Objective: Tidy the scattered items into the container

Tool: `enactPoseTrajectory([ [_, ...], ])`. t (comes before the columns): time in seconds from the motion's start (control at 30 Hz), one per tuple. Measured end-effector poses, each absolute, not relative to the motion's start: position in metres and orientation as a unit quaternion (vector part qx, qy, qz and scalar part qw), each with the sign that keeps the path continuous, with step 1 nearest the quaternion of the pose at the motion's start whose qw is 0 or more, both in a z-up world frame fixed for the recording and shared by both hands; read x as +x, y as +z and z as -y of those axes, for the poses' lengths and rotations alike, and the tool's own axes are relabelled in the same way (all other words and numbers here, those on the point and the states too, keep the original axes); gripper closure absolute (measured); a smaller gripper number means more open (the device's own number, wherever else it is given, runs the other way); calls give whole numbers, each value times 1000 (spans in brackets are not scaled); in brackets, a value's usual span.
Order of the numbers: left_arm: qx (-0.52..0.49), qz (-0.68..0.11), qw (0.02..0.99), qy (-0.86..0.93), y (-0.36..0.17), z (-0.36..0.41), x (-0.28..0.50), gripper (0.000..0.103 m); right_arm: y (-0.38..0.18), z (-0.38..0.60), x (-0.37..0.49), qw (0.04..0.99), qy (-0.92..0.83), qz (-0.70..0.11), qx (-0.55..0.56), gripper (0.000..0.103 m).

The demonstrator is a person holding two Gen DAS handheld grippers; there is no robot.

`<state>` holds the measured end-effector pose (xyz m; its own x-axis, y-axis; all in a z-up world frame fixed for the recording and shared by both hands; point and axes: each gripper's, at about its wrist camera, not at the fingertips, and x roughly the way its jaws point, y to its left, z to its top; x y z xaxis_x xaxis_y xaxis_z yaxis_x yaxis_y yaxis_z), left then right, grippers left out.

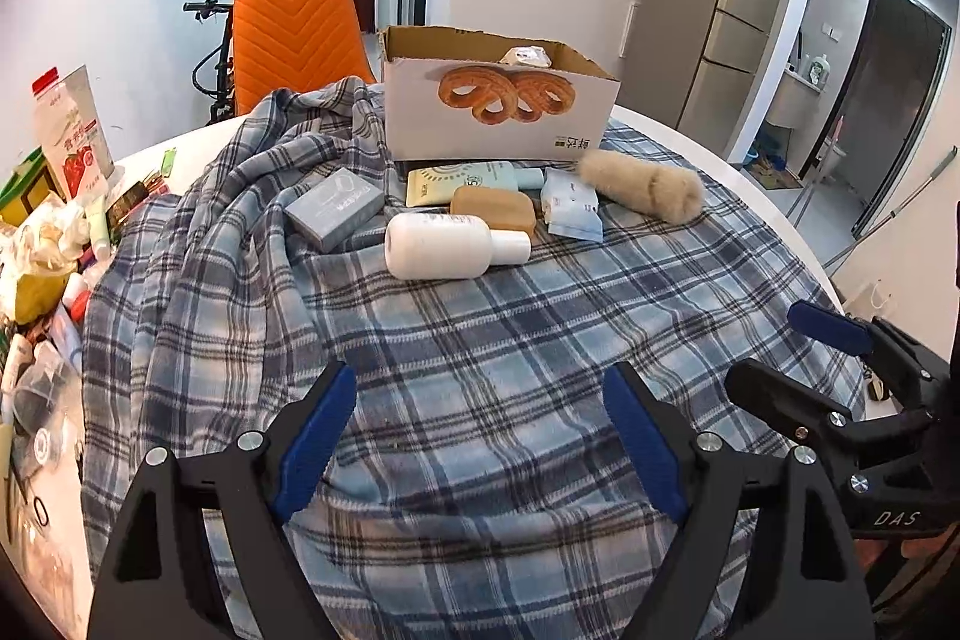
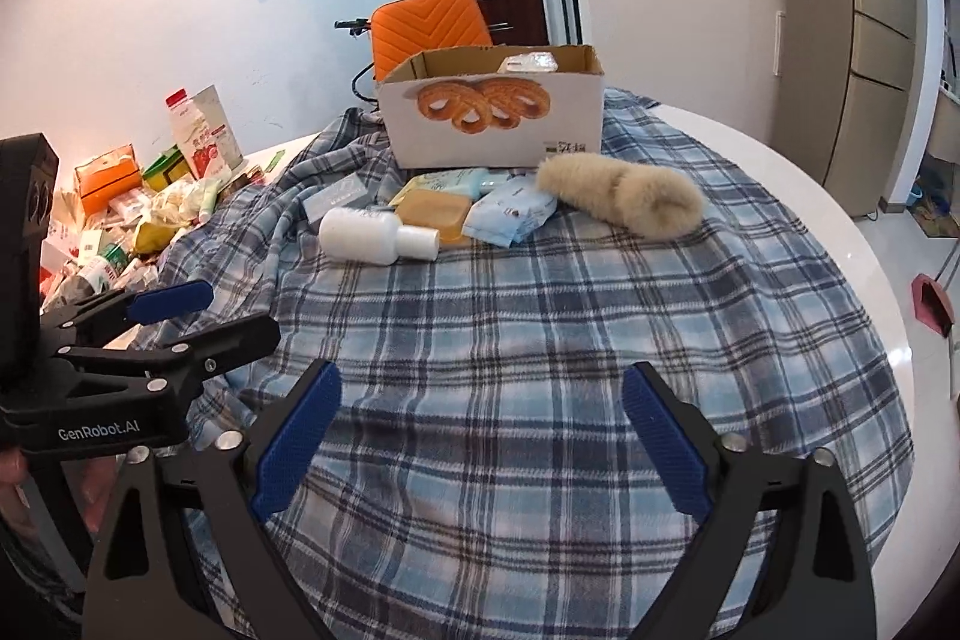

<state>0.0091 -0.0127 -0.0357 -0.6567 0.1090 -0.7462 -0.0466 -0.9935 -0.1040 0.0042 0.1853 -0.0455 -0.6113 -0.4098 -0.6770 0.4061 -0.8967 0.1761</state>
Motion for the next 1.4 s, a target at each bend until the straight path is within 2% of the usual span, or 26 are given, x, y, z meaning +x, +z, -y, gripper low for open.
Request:
enactPoseTrajectory([
  [0.4,-399,56,26,915,-42,16,34,17,-48,-180,35,185,-918,-53,346,1],
  [0.77,-391,17,28,920,-48,2,52,17,-63,-188,50,166,-913,10,373,1],
  [1.4,-402,30,25,915,-58,3,64,17,-65,-182,55,145,-918,-11,369,1],
])
